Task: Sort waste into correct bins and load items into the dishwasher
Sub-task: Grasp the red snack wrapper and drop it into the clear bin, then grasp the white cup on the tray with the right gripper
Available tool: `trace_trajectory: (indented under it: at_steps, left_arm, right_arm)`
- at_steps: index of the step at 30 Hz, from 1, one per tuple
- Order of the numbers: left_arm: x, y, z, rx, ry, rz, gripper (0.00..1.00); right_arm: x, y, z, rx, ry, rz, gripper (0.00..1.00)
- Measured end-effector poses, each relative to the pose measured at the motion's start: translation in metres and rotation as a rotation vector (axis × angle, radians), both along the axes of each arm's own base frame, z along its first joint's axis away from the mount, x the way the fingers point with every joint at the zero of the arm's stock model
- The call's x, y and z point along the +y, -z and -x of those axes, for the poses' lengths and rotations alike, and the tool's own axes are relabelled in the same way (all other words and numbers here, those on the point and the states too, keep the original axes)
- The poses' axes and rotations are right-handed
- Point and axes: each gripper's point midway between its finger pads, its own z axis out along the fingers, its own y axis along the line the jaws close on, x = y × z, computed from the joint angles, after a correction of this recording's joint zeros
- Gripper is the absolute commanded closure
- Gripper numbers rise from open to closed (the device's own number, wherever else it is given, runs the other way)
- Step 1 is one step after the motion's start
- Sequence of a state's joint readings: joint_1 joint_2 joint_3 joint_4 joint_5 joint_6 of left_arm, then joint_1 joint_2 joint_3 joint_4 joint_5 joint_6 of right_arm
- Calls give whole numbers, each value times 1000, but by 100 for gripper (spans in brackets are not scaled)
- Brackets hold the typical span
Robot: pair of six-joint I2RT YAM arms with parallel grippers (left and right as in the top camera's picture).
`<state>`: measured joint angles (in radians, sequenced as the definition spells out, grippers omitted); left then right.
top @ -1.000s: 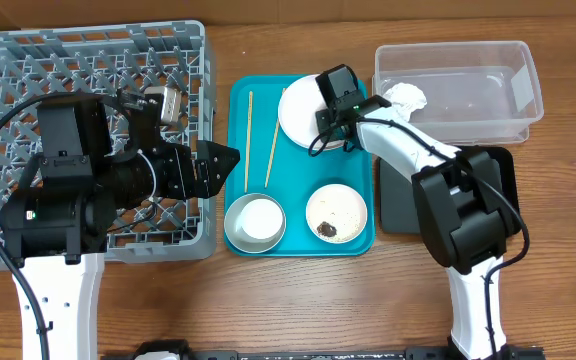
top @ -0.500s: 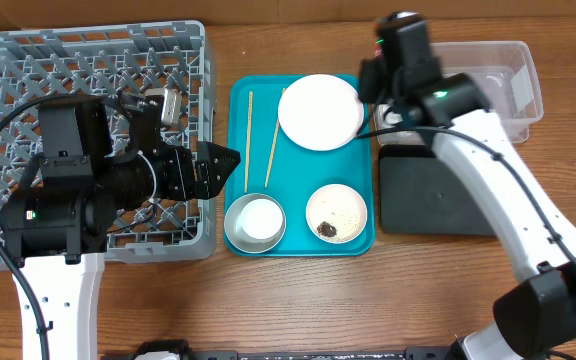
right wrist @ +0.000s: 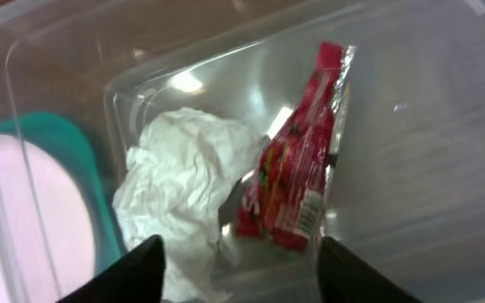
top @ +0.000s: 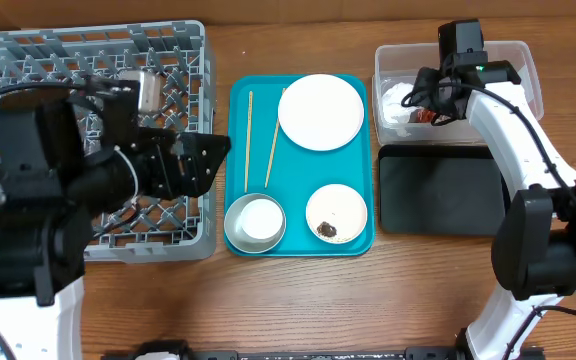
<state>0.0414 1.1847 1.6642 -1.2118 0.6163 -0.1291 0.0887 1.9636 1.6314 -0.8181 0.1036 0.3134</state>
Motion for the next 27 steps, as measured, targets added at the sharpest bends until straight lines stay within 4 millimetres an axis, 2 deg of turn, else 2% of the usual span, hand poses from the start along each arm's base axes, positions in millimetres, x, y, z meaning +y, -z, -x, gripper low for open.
trace_trajectory:
  at_steps: [2,4,7,11,13,15,16,18,20,23,27]
  left_arm:
    - [8,-4,5,-14,-43,-39,0]
    - [15,-3,10,-14,-83,-70,0]
    - [28,0,15,-6,-148,-118,0]
    - [36,5,14,13,-192,-150,0]
    - [38,9,12,31,-201,-156,0]
    - [39,14,10,55,-205,-162,0]
    - [40,16,9,67,-205,-164,0]
    - [40,20,6,82,-207,-167,0]
    - [41,22,4,92,-207,-168,0]
    - [41,25,4,107,-208,-168,0]
    - [41,28,6,123,-207,-169,0]
  right_arm:
    - [5,-6,11,26,-20,-11,38]
    - [13,-21,28,49,-52,-46,38]
    - [33,-60,54,26,-119,-105,38]
    - [85,-113,107,2,-280,-173,39]
    - [116,-121,132,25,-375,-190,40]
    - [150,-118,153,62,-481,-202,40]
    - [163,-112,160,83,-517,-201,44]
    - [186,-92,175,139,-562,-201,49]
    - [209,-72,185,167,-594,-208,49]
    - [237,-46,196,176,-651,-196,49]
    - [263,-26,209,168,-706,-189,52]
